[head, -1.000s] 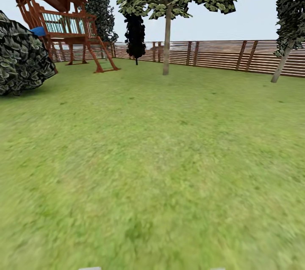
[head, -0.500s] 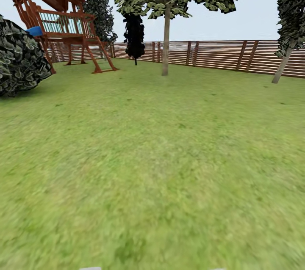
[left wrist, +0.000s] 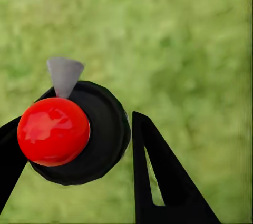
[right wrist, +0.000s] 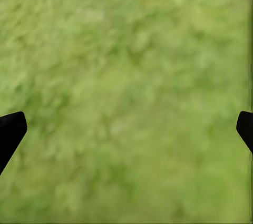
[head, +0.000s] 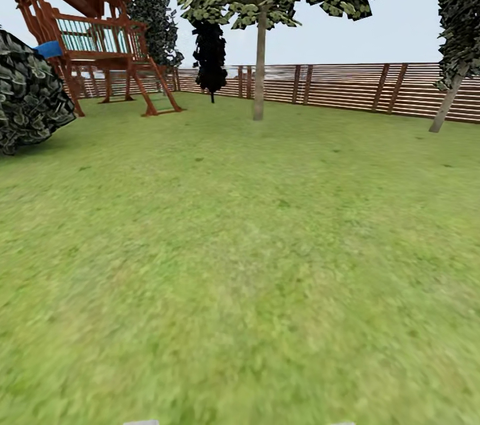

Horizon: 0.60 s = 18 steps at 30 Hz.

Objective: In the garden, pick up the pesticide atomizer on the floor and spray pesticide onto both trees until each tree trunk is fully covered.

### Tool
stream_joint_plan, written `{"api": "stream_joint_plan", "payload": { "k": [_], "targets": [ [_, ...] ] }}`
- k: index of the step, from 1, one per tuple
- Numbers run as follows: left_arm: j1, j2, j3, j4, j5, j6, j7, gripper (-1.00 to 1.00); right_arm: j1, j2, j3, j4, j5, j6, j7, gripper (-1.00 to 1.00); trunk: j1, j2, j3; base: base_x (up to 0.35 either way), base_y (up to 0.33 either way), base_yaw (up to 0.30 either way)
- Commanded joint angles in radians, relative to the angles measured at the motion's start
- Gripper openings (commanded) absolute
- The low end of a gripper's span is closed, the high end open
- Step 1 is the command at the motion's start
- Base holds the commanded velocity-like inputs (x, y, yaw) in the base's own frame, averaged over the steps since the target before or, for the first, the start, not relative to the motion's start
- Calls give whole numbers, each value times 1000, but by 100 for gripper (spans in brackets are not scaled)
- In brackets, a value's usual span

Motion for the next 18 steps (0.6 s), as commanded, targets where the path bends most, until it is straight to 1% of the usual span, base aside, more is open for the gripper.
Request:
{"api": "stream_joint_plan", "payload": {
  "k": [1, 18],
  "targets": [
    [-1, 0, 6, 0, -11, -3, 5, -100, 0, 0, -9, -1, 5, -1, 5, 100, 0, 0, -1, 293, -145, 0],
    [-1, 0, 6, 1, -11, -3, 6, -100, 0, 0, -9, -1, 5, -1, 5, 100, 0, 0, -1, 293, -145, 0]
  ]
}}
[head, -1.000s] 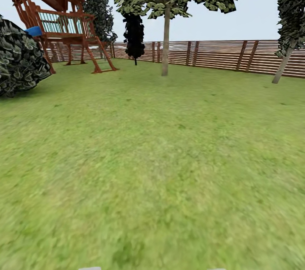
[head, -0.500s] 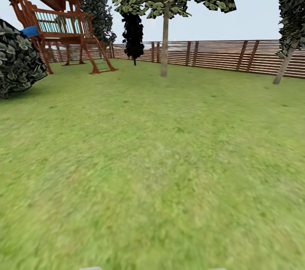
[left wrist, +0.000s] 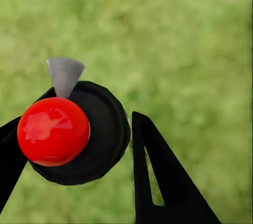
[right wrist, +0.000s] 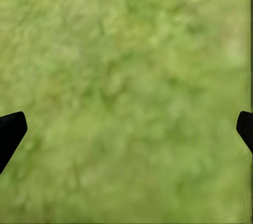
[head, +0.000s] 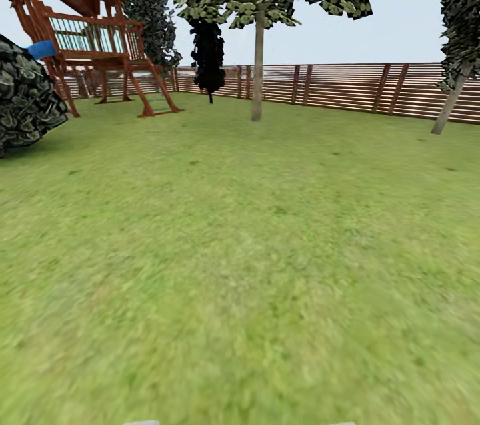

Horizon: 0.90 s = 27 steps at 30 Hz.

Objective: In the garden, pick up the pesticide atomizer on the floor and spray pesticide onto both trees until each tree trunk is fully covered.

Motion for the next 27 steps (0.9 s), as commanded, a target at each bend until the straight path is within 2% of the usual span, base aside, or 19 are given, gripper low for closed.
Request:
{"api": "stream_joint_plan", "payload": {
  "k": [1, 27],
  "targets": [
    [-1, 0, 6, 1, -11, -3, 5, -100, 0, 0, -9, -1, 5, -1, 5, 100, 0, 0, -1, 293, -145, 0],
    [-1, 0, 6, 0, -11, -1, 6, -100, -1, 0, -9, -1, 5, -1, 5, 100, 0, 0, -1, 293, -145, 0]
  ]
}}
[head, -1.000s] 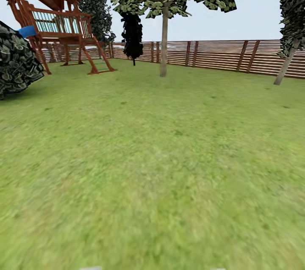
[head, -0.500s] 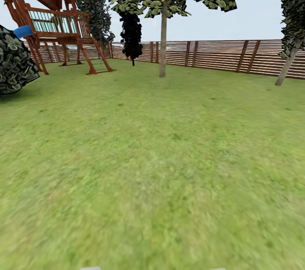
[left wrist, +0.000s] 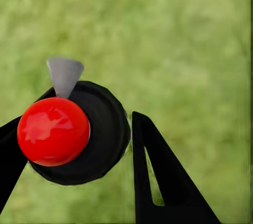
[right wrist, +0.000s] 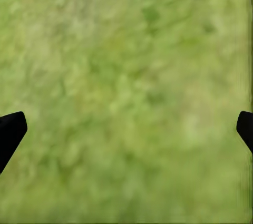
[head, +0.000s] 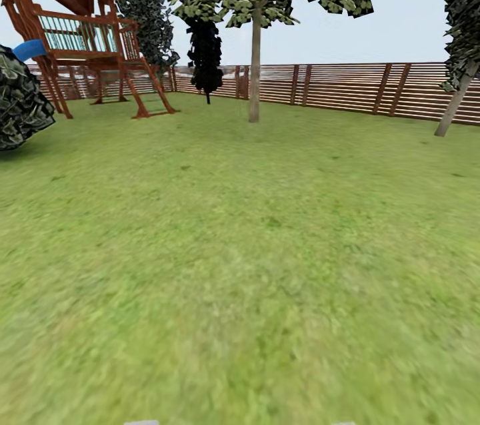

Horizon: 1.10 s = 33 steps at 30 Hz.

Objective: In the garden, pick up the pesticide atomizer on the floor and spray pesticide onto both trees until each tree trunk is fully covered.

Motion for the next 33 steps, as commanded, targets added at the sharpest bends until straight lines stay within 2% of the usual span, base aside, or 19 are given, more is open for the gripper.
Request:
{"api": "stream_joint_plan", "payload": {
  "k": [1, 33],
  "targets": [
    [-1, 0, 6, 1, -11, -3, 5, -100, 0, 0, -9, -1, 5, -1, 5, 100, 0, 0, -1, 293, -149, 0],
    [-1, 0, 6, 2, -11, -4, 5, -100, 0, 1, -9, -1, 5, -1, 5, 100, 0, 0, -1, 280, -170, 0]
  ]
}}
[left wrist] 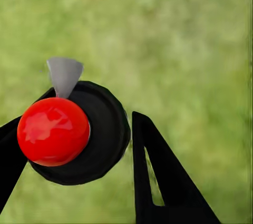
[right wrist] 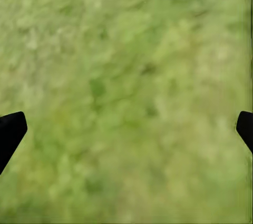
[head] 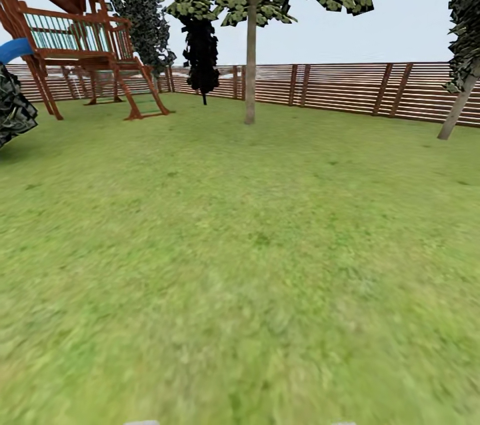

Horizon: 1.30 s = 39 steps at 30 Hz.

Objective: In the garden, pick up the pesticide atomizer on the floor and spray pesticide onto both trees until each tree trunk is fully covered.

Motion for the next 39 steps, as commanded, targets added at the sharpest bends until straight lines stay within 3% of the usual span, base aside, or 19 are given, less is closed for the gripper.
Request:
{"api": "stream_joint_plan", "payload": {
  "k": [1, 39],
  "targets": [
    [-1, 0, 6, 1, -11, -3, 5, -100, 0, 0, -9, -1, 5, -1, 5, 100, 0, 0, -1, 278, -171, 0],
    [-1, 0, 6, 0, -11, -3, 5, -100, 1, 0, -9, -1, 5, -1, 5, 100, 0, 0, -1, 278, -171, 0]
  ]
}}
